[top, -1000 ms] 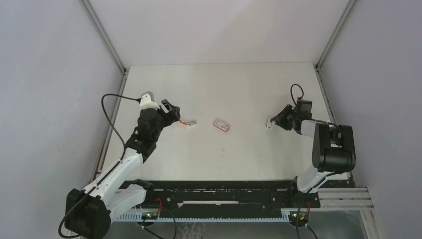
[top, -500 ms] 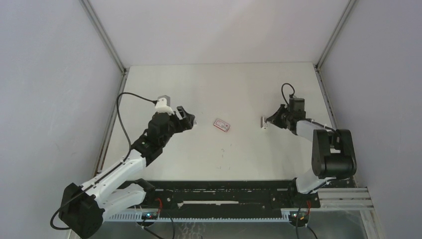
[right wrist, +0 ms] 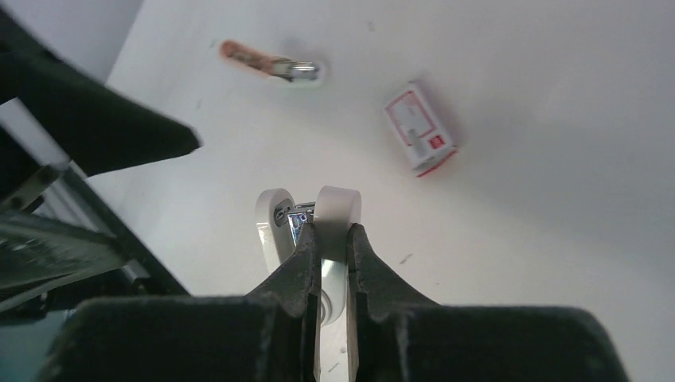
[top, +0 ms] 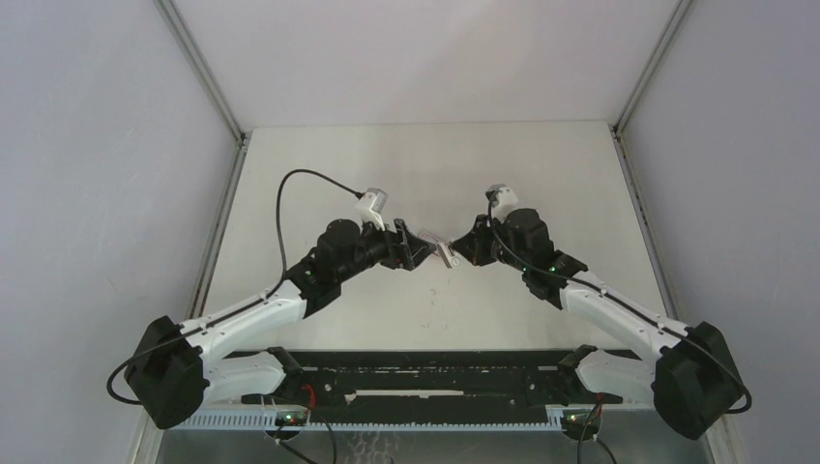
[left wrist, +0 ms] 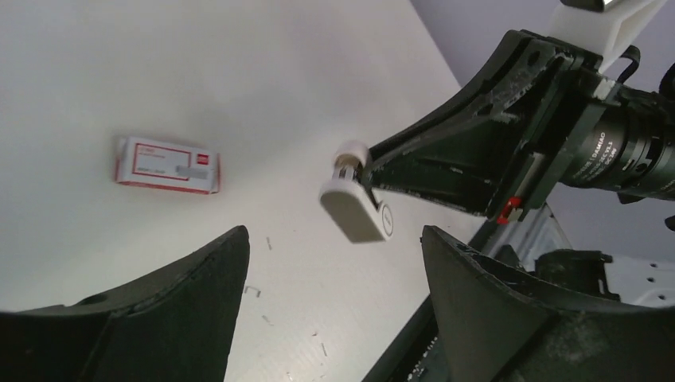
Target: Load the staples into the stapler
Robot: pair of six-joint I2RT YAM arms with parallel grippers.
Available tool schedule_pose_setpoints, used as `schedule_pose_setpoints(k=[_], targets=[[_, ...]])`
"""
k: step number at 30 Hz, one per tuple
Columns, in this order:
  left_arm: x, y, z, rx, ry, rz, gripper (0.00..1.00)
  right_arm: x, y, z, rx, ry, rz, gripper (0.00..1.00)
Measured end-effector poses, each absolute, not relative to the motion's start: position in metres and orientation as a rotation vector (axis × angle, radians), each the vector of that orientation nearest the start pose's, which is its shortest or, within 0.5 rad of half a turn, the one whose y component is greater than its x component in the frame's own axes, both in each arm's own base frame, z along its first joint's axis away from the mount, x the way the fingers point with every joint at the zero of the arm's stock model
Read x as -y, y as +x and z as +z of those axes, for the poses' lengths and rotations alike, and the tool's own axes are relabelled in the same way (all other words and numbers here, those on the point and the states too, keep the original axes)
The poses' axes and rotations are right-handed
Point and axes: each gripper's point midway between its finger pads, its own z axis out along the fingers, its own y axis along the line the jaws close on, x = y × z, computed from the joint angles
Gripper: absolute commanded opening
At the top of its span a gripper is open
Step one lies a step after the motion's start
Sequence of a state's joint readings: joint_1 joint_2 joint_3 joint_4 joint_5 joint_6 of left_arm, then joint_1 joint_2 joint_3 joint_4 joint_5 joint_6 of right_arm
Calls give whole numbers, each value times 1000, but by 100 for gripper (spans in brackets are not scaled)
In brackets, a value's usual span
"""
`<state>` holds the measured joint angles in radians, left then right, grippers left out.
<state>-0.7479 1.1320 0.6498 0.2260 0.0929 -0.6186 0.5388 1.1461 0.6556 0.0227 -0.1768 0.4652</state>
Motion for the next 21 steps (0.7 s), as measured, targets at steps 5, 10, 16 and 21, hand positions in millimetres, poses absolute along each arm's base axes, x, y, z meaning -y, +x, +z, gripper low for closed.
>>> schedule_pose_setpoints(k=[5,10,16,21], targets=[[301,243,209,-1904,266,-1118,84,-243,258,175,-2029,-308,851,0],[307,237,209,-1905,304,-1159,83,-248,248,194,-1954,-376,867,0],[316,230,201,-1934,347,-1188,73,-253,239,202,-1914,-443,876,0],[324,228,207,-1926,370,-1214,53,-257,235,201,-1909,-470,878,0]])
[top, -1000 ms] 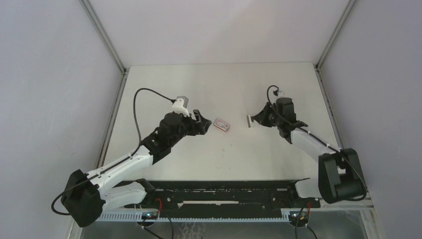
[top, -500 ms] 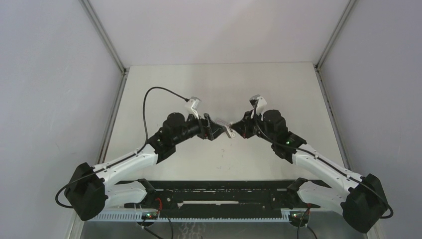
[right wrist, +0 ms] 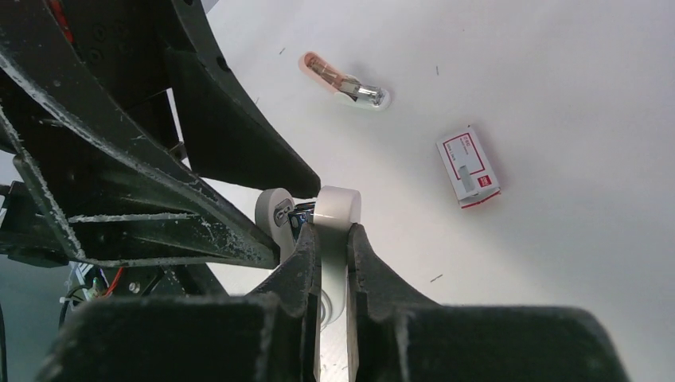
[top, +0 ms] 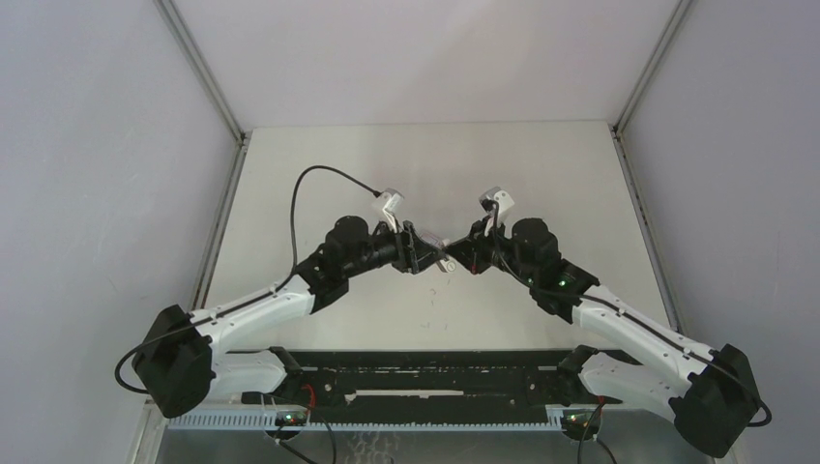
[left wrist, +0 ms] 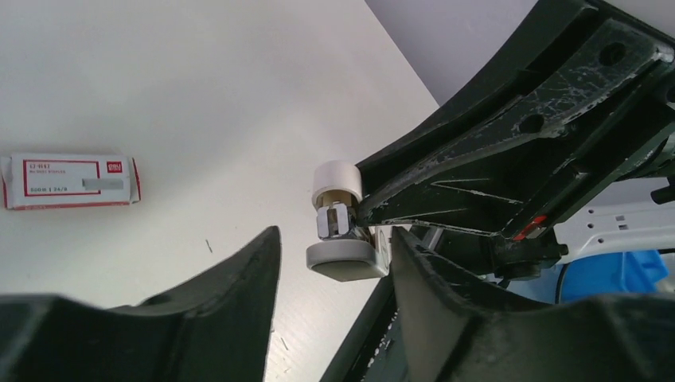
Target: Load the staples into the stapler
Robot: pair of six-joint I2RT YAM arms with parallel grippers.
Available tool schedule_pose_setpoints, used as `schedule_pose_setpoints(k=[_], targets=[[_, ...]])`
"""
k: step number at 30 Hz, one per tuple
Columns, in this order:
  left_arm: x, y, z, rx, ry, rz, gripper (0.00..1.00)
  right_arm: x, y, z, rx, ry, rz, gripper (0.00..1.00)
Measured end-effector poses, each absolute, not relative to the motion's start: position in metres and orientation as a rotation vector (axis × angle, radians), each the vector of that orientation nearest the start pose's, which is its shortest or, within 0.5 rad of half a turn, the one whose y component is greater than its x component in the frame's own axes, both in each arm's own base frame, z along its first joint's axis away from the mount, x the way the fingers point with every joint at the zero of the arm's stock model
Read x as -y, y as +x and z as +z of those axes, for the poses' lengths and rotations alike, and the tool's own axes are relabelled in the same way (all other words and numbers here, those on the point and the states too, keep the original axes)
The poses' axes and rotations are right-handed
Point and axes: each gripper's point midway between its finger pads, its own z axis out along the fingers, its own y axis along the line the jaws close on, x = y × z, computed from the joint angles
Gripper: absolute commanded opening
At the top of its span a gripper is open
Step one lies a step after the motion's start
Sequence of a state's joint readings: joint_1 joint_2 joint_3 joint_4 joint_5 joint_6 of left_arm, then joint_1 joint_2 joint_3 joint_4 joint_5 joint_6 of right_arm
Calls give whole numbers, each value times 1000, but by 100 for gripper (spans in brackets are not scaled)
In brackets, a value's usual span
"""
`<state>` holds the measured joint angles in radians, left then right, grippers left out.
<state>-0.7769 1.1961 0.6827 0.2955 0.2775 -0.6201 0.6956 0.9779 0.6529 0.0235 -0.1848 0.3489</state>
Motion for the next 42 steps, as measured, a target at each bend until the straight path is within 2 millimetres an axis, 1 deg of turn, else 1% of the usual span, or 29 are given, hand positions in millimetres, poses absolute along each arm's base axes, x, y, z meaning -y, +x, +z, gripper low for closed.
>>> schedule_pose_setpoints(k=[3,4,6,8,9,10,11,12,13,15,16,19,21,26,28,30,33,35,40,42], targets=[[327,226,211,-1914,384,-1231,46,-257,235,201,-1907,-474,876,0],[327,226,212,-1911,387,-1236,42,-257,235,201,-1906,-472,873,0],[328,224,211,-1912,394,-1240,32,-256,236,202,-1904,-471,869,0],[329,225,210,-1916,395,-1240,20,-255,236,202,-1905,-473,862,0],[329,224,210,-1915,400,-1242,13,-254,235,201,-1907,-473,859,4],[330,224,211,-1914,401,-1246,4,-253,235,201,-1908,-471,856,11],[330,223,211,-1913,406,-1249,1,-252,235,200,-1909,-469,853,20],[330,223,211,-1911,407,-1251,0,-252,234,201,-1910,-468,851,31],[331,223,212,-1909,410,-1252,0,-250,234,202,-1908,-466,847,40],[331,222,212,-1905,418,-1254,0,-248,232,205,-1902,-454,845,51],[332,221,212,-1904,424,-1250,0,-246,232,208,-1896,-444,845,53],[331,222,210,-1897,442,-1226,0,-240,231,217,-1875,-421,832,54],[332,221,207,-1896,462,-1197,0,-237,232,218,-1894,-405,813,53],[334,214,194,-1910,524,-1114,0,-234,241,219,-1973,-347,762,52],[335,213,192,-1913,531,-1087,0,-235,244,215,-2013,-324,749,51],[335,213,190,-1912,536,-1068,0,-237,244,206,-2058,-310,743,50],[334,214,189,-1910,537,-1048,0,-239,241,190,-2126,-301,738,50],[334,215,188,-1910,534,-1036,0,-243,238,184,-2152,-303,748,48],[333,216,188,-1907,534,-1021,0,-249,234,179,-2178,-295,770,39],[332,217,186,-1912,533,-1009,0,-251,235,178,-2184,-287,778,33]])
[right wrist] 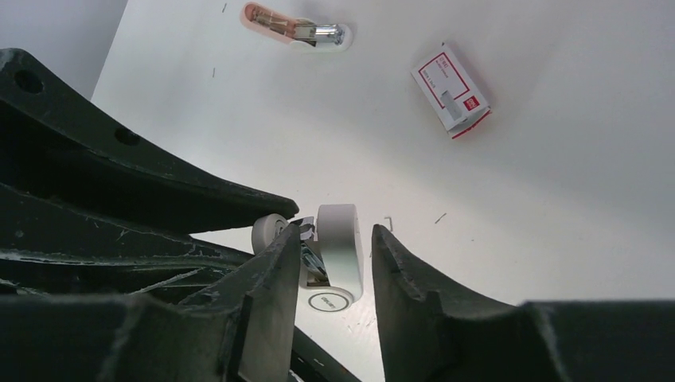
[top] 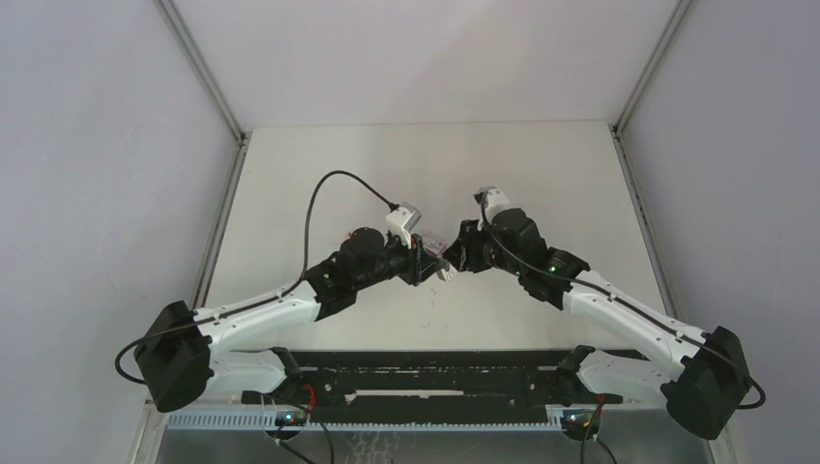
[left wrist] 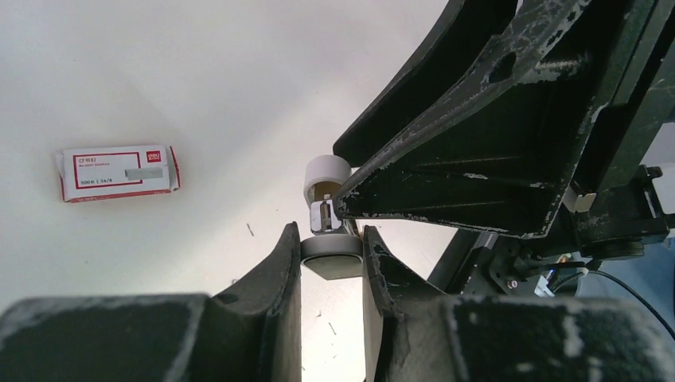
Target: Load the staples into the stapler
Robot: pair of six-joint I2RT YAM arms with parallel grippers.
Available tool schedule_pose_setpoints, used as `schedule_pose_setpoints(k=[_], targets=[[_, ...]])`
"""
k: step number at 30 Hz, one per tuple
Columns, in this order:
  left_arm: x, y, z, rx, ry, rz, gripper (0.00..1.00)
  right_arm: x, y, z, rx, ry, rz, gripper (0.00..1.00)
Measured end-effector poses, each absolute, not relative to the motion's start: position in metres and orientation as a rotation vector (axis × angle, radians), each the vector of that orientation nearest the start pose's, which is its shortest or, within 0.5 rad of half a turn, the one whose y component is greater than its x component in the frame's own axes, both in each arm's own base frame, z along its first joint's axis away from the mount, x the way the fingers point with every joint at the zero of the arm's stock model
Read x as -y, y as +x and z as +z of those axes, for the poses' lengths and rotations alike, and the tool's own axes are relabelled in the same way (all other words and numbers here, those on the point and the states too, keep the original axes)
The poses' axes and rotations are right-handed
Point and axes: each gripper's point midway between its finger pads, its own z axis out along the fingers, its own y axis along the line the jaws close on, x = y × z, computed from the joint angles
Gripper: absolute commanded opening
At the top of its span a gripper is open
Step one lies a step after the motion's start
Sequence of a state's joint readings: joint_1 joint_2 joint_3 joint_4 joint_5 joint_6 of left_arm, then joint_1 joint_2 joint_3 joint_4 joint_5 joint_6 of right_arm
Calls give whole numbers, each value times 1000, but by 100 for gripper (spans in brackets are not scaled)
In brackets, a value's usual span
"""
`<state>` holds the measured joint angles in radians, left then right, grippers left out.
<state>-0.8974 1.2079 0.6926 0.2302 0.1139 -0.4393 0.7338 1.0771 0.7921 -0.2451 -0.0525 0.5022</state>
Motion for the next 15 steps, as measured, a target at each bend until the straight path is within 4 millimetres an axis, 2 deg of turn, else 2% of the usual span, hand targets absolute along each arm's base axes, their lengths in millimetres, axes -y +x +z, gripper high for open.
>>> schedule_pose_setpoints(k=[8,15], targets=[[329,218,186,-1912,530,-992,0,-255,236,177,-2189,-266,798,0],[321,214,192,-1877,522,-990,0,-247,243,181,-2177,-207,777,0]])
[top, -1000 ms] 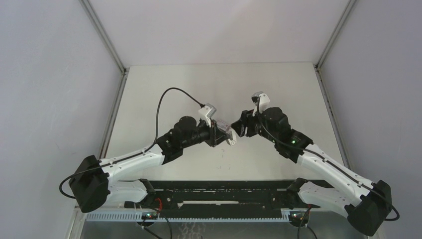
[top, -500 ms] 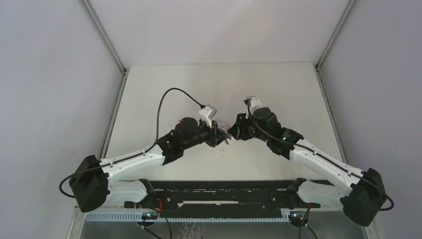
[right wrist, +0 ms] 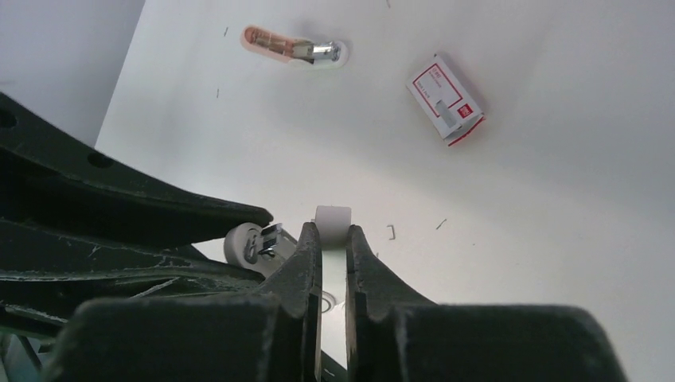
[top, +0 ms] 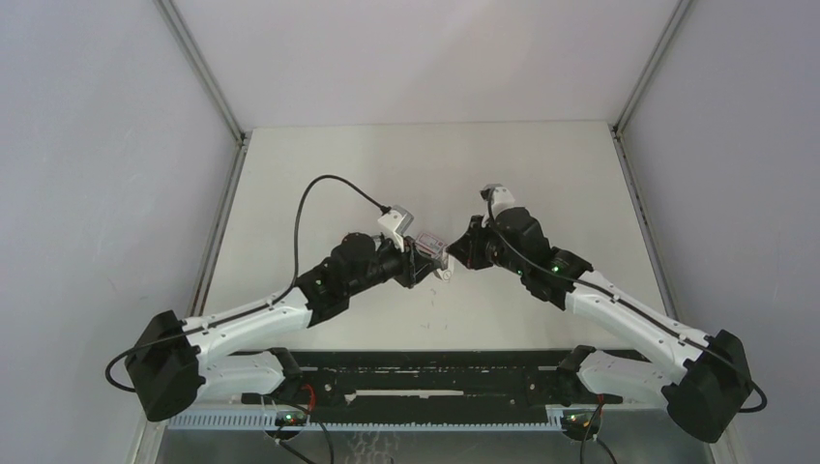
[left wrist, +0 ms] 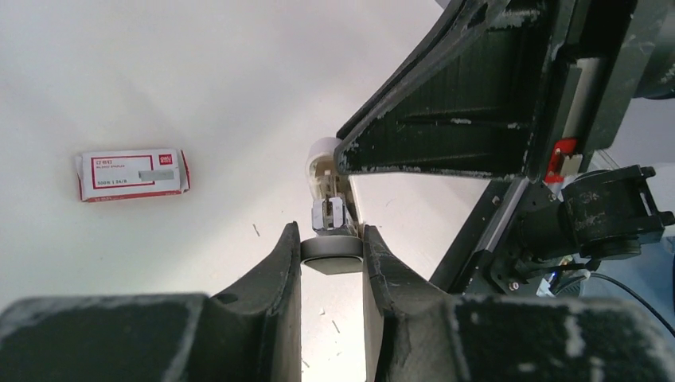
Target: Load the staples into the stapler
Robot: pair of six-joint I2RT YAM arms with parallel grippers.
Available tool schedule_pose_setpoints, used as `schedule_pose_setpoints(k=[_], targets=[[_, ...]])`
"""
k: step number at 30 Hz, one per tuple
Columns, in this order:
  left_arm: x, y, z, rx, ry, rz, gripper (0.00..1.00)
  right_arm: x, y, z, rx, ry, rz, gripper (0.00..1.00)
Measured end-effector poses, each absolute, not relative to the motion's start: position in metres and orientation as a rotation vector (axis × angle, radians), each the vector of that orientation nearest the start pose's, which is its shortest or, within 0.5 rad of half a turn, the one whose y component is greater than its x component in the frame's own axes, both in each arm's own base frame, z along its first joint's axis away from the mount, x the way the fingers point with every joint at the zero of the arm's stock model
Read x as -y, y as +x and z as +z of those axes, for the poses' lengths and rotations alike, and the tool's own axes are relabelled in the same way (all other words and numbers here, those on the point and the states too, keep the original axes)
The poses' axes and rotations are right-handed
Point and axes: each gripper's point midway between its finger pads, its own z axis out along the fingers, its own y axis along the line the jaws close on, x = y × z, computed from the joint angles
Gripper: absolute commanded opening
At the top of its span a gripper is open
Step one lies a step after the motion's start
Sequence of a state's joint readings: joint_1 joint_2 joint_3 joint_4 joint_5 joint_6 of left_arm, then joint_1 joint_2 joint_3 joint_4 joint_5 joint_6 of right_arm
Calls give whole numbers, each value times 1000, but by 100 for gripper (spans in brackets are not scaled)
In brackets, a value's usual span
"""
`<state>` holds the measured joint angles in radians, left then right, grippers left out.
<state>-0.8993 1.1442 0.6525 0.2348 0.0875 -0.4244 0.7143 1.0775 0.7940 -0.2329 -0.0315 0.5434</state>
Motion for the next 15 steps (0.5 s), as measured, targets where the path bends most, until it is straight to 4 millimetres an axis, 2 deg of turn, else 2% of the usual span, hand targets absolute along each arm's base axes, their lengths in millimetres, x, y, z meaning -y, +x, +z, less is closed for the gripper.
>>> schedule_pose_setpoints(k=[9,15], targets=[[314,212,211,-1778,483,-1007,0,-221,252,203,-2123,-9,846,0],[313,208,205,-1773,500,-1012,0,-194,253,196,-2095,121,838,0]])
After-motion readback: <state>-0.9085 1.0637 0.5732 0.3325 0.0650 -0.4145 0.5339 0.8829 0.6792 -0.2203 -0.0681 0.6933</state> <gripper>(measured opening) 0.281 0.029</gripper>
